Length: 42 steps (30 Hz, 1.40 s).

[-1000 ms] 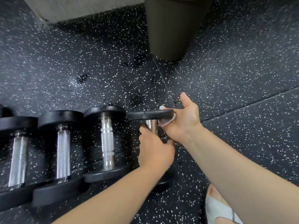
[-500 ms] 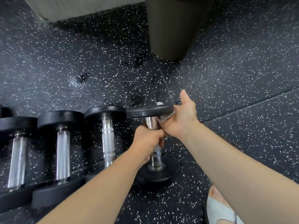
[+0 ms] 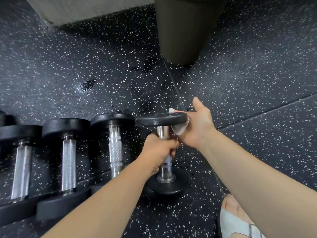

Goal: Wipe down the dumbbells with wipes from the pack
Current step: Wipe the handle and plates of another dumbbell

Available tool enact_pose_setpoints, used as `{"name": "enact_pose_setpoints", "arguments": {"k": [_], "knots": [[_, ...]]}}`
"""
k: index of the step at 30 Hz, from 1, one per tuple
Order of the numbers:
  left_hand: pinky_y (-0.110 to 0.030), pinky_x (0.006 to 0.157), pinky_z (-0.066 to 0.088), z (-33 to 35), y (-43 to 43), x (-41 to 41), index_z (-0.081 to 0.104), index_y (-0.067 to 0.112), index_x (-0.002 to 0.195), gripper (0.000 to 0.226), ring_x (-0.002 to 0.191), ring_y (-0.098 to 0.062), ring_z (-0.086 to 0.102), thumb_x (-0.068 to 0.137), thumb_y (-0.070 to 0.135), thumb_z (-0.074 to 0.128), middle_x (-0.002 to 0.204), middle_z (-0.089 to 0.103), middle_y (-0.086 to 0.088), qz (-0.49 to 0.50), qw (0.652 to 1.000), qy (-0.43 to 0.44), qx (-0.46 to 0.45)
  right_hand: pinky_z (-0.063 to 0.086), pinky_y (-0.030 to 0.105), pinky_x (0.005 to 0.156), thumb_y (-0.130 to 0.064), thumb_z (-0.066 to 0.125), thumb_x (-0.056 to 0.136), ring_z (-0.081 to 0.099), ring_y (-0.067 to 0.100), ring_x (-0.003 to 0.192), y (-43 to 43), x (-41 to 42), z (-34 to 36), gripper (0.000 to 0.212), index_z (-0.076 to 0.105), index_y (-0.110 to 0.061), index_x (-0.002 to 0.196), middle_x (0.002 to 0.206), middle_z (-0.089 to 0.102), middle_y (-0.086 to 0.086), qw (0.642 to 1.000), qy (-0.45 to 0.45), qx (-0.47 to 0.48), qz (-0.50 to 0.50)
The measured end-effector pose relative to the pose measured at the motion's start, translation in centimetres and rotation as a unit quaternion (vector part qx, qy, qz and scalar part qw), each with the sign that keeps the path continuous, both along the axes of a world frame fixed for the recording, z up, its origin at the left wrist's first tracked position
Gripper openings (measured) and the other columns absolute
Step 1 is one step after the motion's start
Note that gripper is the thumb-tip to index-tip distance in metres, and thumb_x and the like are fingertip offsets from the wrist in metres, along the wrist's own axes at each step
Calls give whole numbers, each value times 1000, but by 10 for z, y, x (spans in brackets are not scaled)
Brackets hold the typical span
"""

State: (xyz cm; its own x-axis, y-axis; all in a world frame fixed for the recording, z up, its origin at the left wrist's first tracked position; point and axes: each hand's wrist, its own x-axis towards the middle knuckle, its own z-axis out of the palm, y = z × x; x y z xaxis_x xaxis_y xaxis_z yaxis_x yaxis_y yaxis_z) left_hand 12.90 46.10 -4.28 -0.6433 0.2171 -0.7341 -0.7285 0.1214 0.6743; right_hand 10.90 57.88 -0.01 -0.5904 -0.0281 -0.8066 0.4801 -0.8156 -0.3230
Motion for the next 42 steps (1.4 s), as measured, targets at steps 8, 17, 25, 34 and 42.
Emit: {"name": "enact_pose_setpoints", "arguments": {"k": [8, 17, 25, 34, 42], "knots": [[-31, 55, 47, -8, -7, -7, 55, 7, 81, 22, 42, -13, 51, 74, -1, 74, 51, 56, -2, 40, 998, -47, 12, 45, 43, 101, 9, 36, 80, 59, 24, 97, 39, 12, 1, 45, 56, -10, 116, 101, 61, 7, 949, -23, 300, 93], [-32, 57, 45, -4, -4, -6, 55, 6, 76, 20, 41, -16, 50, 73, -4, 72, 47, 54, -3, 44, 999, -21, -21, 46, 13, 55, -5, 56, 89, 57, 2, 56, 10, 20, 11, 24, 70, -24, 87, 71, 64, -4, 845, 127, 487, 183], [-18, 38, 36, 3, -2, -4, 56, 7, 69, 16, 38, -16, 46, 75, -3, 68, 49, 54, -7, 15, 999, -9, -35, 36, 36, 65, -24, 41, 101, 38, 18, 61, -19, 29, 0, 29, 56, 2, 100, 63, 41, 2, 837, 184, 489, 162], [-23, 45, 41, 0, -5, 1, 52, 5, 67, 20, 40, -18, 45, 75, -7, 66, 45, 50, -7, 35, 999, -23, -21, 49, 30, 65, -9, 47, 96, 55, 19, 70, -11, -6, -12, 18, 58, -1, 108, 80, 55, 8, 986, 40, 158, 44], [-20, 38, 39, 4, -7, 0, 54, 3, 69, 16, 36, -15, 45, 78, -8, 62, 47, 50, -8, 48, 998, -34, -22, 45, 38, 83, -25, 40, 101, 51, 12, 78, -38, 30, 9, 34, 57, 0, 85, 74, 51, 7, 923, 121, 344, 121]]}}
